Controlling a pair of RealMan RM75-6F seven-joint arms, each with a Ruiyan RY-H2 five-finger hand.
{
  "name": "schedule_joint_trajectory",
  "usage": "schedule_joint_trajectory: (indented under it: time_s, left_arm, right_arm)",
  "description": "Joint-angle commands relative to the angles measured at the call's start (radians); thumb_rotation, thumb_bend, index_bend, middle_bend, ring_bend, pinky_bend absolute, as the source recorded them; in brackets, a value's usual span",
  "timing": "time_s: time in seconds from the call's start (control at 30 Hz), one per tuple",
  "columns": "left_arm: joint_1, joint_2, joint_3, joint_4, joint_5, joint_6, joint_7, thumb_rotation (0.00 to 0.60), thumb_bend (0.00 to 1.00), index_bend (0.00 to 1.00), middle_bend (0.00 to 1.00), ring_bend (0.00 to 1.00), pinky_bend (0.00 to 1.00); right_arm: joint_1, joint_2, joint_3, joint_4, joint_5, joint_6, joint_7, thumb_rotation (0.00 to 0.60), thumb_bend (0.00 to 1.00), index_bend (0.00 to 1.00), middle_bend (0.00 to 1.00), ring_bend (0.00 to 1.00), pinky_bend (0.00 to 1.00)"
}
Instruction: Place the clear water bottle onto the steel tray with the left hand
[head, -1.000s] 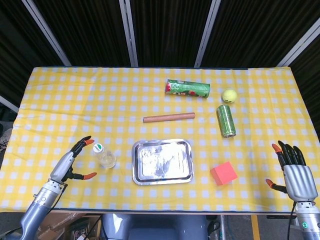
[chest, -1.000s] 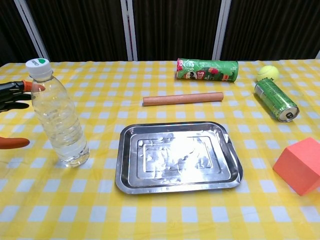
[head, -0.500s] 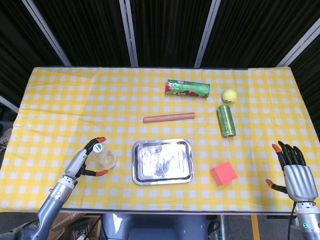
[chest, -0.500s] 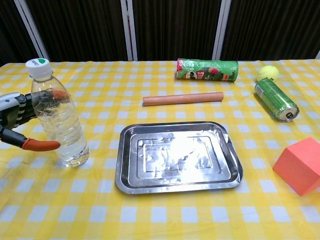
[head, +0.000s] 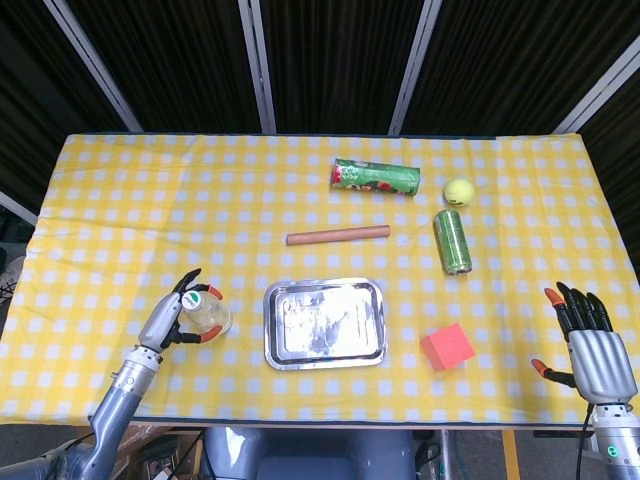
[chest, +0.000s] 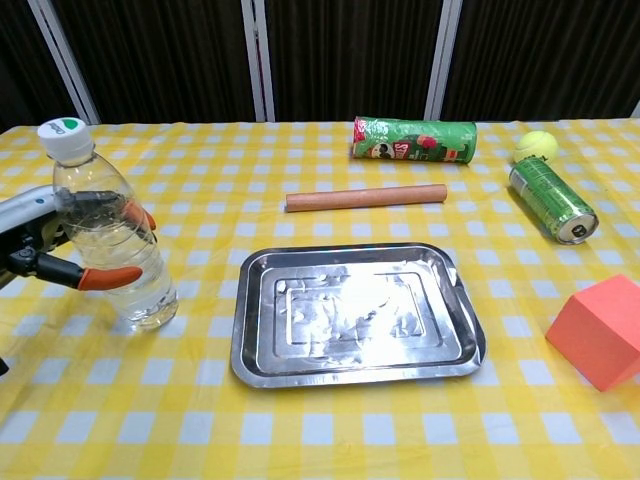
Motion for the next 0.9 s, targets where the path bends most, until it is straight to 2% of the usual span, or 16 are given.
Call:
schedule_joint_trajectory:
  time_s: [0.03, 0.13, 0.23, 0.33, 0.47, 0.67, 0.8, 0.9]
  left_arm:
    - [0.004, 0.003, -0.003, -0.011, 0.002, 0.012, -0.015, 0.600, 0.36, 0.52, 0.44, 0.02, 0.01]
    - [0.002, 0.014, -0.005, -0.043, 0.010, 0.015, -0.047, 0.600, 0.38, 0.55, 0.47, 0.02, 0.02]
    - [-0.016, 0.063, -0.012, -0.140, -0.007, -0.032, -0.092, 0.600, 0.39, 0.56, 0.47, 0.02, 0.02]
    - [-0.029, 0.095, -0.029, -0.200, -0.029, -0.054, -0.074, 0.600, 0.39, 0.56, 0.47, 0.02, 0.02]
    - [-0.055, 0.136, -0.069, -0.287, -0.081, -0.077, 0.019, 0.600, 0.39, 0.56, 0.47, 0.02, 0.02]
    - [-0.120, 0.169, -0.147, -0.396, -0.261, -0.134, 0.213, 0.600, 0.39, 0.56, 0.47, 0.02, 0.02]
    - [-0.167, 0.146, -0.176, -0.417, -0.351, -0.149, 0.316, 0.600, 0.39, 0.55, 0.46, 0.02, 0.02]
    - [-0.221, 0.092, -0.194, -0.383, -0.430, -0.164, 0.403, 0.600, 0.39, 0.55, 0.46, 0.02, 0.02]
  right_arm:
    - [-0.001, 0.000, 0.000, 0.000, -0.001, 0.002, -0.001, 0.600, 0.18, 0.00, 0.02, 0.00, 0.00]
    - [-0.001, -0.002, -0.001, 0.000, 0.000, 0.001, -0.005, 0.600, 0.18, 0.00, 0.02, 0.00, 0.00]
    - [0.000, -0.004, 0.000, 0.001, 0.002, -0.001, -0.006, 0.600, 0.18, 0.00, 0.02, 0.00, 0.00]
    - [0.000, -0.004, 0.001, 0.001, 0.004, -0.001, -0.005, 0.600, 0.18, 0.00, 0.02, 0.00, 0.00]
    - [0.002, -0.004, 0.000, 0.002, 0.006, -0.009, 0.000, 0.600, 0.18, 0.00, 0.02, 0.00, 0.00]
    - [0.008, -0.008, 0.001, 0.006, 0.008, -0.018, 0.000, 0.600, 0.18, 0.00, 0.02, 0.00, 0.00]
    - [0.012, -0.011, 0.003, 0.011, 0.013, -0.027, 0.000, 0.600, 0.18, 0.00, 0.02, 0.00, 0.00]
    - [0.018, -0.017, 0.002, 0.017, 0.021, -0.043, -0.004, 0.600, 0.18, 0.00, 0.02, 0.00, 0.00]
